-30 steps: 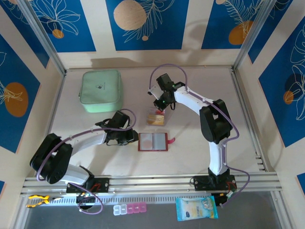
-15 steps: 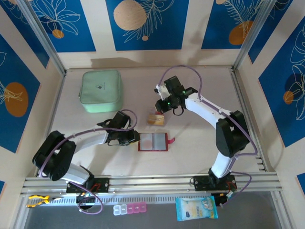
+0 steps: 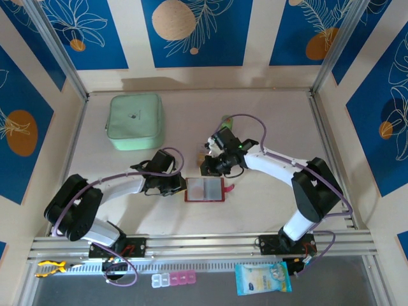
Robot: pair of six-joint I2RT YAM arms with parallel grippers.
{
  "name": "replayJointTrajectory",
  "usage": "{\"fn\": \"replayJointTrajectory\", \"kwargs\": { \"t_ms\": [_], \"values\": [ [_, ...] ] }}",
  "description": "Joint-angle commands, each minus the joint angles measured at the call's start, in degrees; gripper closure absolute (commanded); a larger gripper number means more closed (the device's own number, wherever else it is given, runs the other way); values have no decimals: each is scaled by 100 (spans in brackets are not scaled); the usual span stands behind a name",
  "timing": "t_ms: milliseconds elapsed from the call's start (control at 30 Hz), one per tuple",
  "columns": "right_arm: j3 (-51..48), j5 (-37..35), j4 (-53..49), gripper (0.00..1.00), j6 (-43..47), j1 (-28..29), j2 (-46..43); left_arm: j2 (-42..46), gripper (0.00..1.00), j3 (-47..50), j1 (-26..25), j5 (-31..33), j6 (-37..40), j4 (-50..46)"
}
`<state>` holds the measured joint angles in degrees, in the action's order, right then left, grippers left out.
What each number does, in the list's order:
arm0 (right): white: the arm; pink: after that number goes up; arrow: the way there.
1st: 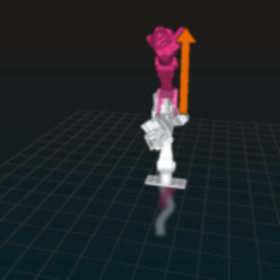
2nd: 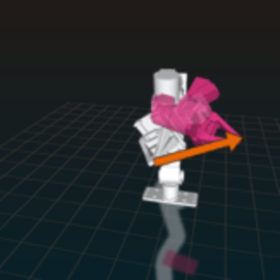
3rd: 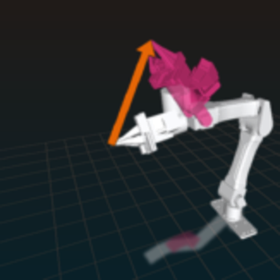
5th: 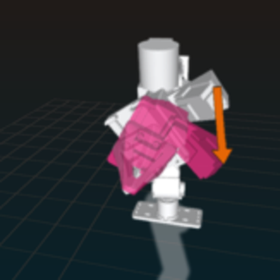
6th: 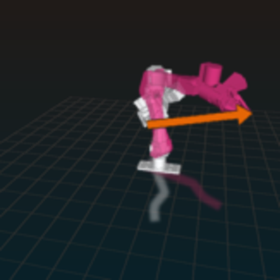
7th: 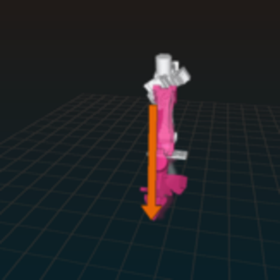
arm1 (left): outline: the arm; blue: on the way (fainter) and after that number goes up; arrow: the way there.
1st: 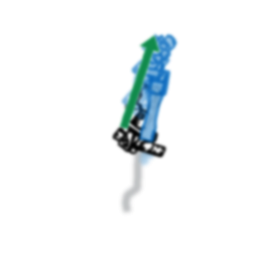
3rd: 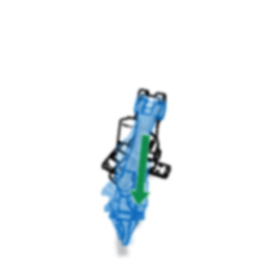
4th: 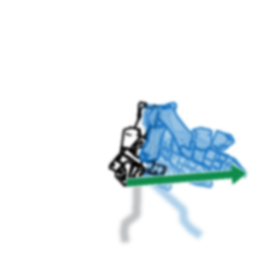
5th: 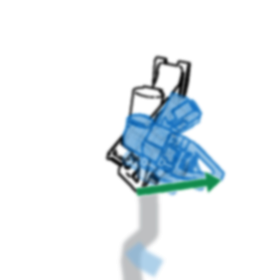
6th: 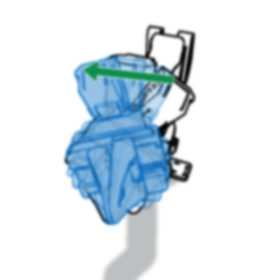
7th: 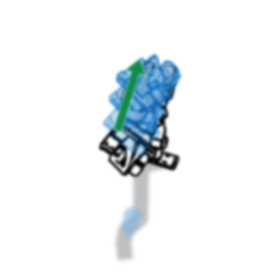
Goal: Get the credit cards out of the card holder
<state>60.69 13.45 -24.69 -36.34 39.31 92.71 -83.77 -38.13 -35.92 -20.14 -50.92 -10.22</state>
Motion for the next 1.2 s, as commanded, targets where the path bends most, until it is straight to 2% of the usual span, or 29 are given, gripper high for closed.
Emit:
{"fn": "replayJointTrajectory", "kwargs": {
  "t_ms": [0,167,267,400,767,1167],
  "values": [
    [-349,450,439,76,-765,127,-82,-14,90,67,-51,-155,-17,148],
    [-637,554,909,62,-1146,250,56,-114,93,86,-65,-358,-37,371],
    [-669,497,915,63,-1201,279,179,-155,94,95,-76,-368,-41,376],
    [-686,594,1048,70,-1237,294,331,-277,94,108,-90,-377,5,335],
    [-531,527,860,72,-1184,358,843,-448,95,104,-90,-280,53,200],
    [-469,91,397,71,-1010,347,874,-491,95,40,-85,-192,126,48]
  ]
}}
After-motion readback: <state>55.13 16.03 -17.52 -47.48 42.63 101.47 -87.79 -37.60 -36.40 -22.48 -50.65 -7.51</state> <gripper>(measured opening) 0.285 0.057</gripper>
